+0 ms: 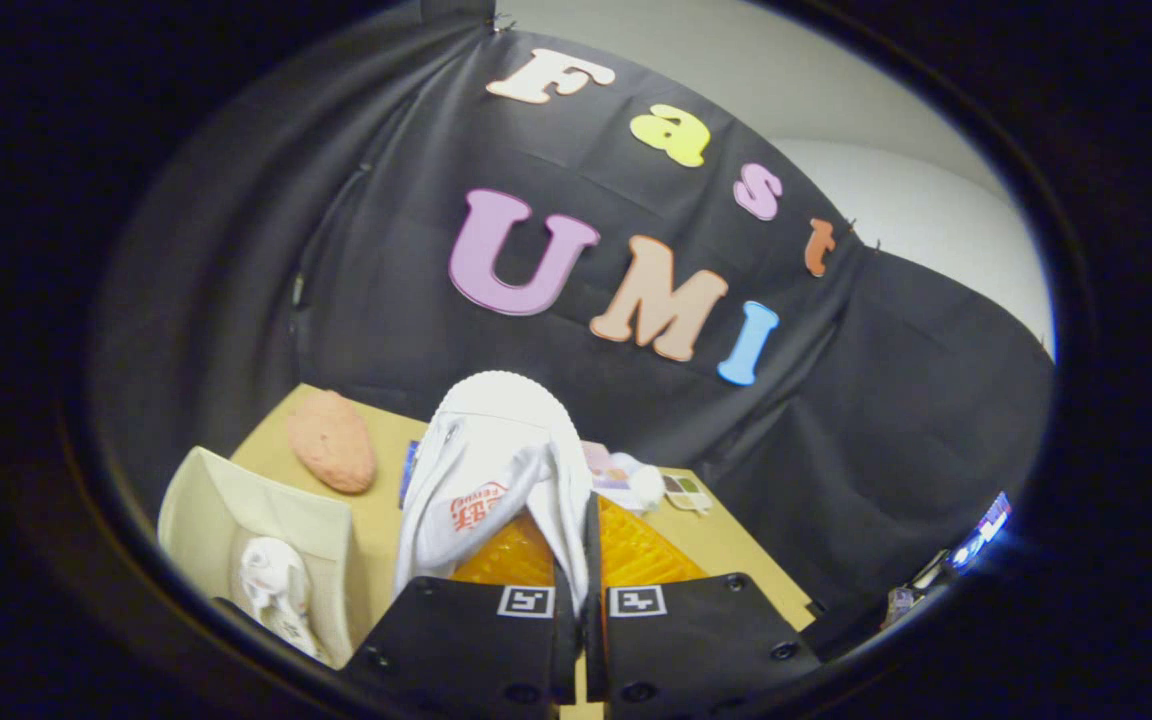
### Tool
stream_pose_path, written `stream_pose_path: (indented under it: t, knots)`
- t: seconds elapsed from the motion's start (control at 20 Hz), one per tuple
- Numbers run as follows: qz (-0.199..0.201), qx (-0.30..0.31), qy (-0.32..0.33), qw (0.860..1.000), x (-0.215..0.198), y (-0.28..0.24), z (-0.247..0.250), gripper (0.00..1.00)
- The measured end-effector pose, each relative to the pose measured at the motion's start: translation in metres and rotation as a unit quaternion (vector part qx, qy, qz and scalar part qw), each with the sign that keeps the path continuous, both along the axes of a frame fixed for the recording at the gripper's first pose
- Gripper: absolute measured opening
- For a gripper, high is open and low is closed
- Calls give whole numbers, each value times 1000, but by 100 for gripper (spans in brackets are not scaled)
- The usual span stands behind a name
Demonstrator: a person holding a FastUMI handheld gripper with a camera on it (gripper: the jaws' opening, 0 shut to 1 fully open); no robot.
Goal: Open the storage box then place both shoes into the box .Put the left shoe in first, then the right shoe, with the right side of both shoes facing outward in a uniform manner.
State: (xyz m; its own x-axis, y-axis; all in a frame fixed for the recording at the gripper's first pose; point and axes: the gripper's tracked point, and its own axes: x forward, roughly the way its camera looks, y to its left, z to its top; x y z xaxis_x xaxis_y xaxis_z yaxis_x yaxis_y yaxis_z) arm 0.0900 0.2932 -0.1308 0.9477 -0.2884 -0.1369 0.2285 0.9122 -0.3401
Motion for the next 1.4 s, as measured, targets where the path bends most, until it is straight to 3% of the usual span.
stream_pose_path:
  t: [0.15, 0.35, 0.65, 0.85, 0.95, 1.15, 1.4]
  knots:
    - [49, 32, 14, 998, -1, 52, -17, 6]
    - [86, 83, 68, 990, -8, 98, -66, 6]
    - [110, 94, 161, 976, -6, 128, -139, 6]
    - [122, 119, 184, 968, 9, 133, -155, 9]
    - [111, 118, 204, 965, 9, 128, -165, 21]
    - [125, 109, 266, 950, 5, 133, -202, 36]
    - [150, 190, 230, 943, 10, 140, -163, 89]
